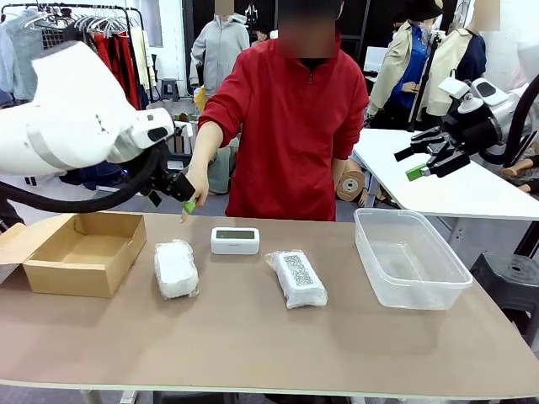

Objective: Separate and place wrapped and unwrapped clocks.
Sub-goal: Pick up the Digital clock indicated by the person.

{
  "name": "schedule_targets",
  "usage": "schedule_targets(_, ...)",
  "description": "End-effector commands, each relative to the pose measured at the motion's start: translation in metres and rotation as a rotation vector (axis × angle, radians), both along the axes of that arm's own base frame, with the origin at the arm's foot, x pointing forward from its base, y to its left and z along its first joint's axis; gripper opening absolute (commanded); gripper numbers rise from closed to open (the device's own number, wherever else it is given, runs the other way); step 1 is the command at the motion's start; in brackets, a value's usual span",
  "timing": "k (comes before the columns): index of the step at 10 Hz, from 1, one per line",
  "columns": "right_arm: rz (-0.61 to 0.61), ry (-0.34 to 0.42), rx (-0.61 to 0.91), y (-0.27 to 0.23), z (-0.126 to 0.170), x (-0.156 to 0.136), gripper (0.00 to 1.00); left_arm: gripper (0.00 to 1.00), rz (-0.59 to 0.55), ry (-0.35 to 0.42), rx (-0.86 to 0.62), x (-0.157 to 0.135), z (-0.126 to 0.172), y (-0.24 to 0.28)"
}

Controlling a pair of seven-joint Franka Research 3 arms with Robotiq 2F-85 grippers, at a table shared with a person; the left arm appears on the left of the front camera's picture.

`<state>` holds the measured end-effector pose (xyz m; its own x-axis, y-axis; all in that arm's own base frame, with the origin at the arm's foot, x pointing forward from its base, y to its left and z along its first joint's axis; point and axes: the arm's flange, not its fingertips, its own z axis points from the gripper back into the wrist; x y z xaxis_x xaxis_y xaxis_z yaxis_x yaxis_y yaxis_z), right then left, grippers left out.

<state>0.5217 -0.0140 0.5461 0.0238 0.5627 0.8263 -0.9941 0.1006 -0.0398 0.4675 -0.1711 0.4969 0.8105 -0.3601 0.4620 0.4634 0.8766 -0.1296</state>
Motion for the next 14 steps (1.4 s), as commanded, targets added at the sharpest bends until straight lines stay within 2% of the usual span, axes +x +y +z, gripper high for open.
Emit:
schedule_targets(1, -0.001, -0.003, 0.001, 0.0, 0.001, -0.001, 1.0, 1.0, 0.232, 0.031, 0.055, 0.012, -0.018, -0.017)
schedule_targets(2, -0.001, -0.003, 0.001, 0.0, 0.001, -0.001, 1.0, 1.0, 0.314, 0.067, 0.112, 0.015, -0.032, -0.023)
schedule_targets(3, -0.001, -0.003, 0.001, 0.0, 0.001, -0.001, 1.0, 1.0, 0.331, 0.081, 0.117, 0.019, -0.039, -0.025)
schedule_targets(6, -0.001, -0.003, 0.001, 0.0, 0.001, -0.001, 1.0, 1.0, 0.498, 0.223, 0.135, 0.027, -0.074, -0.028)
schedule_targets(8, -0.001, -0.003, 0.001, 0.0, 0.001, -0.001, 1.0, 1.0, 0.584, 0.263, 0.084, 0.035, -0.089, -0.025)
schedule_targets(9, -0.001, -0.003, 0.001, 0.0, 0.001, -0.001, 1.0, 1.0, 0.617, 0.254, 0.065, 0.039, -0.095, -0.024)
schedule_targets(10, -0.001, -0.003, 0.001, 0.0, 0.001, -0.001, 1.0, 1.0, 0.545, 0.269, -0.046, 0.042, -0.095, -0.022)
schedule_targets(11, -0.001, -0.003, 0.001, 0.0, 0.001, -0.001, 1.0, 1.0, 0.569, 0.264, 0.093, 0.031, -0.097, -0.02)
schedule_targets(14, -0.001, -0.003, 0.001, 0.0, 0.001, -0.001, 1.0, 1.0, 0.569, 0.264, 0.093, 0.031, -0.097, -0.02)
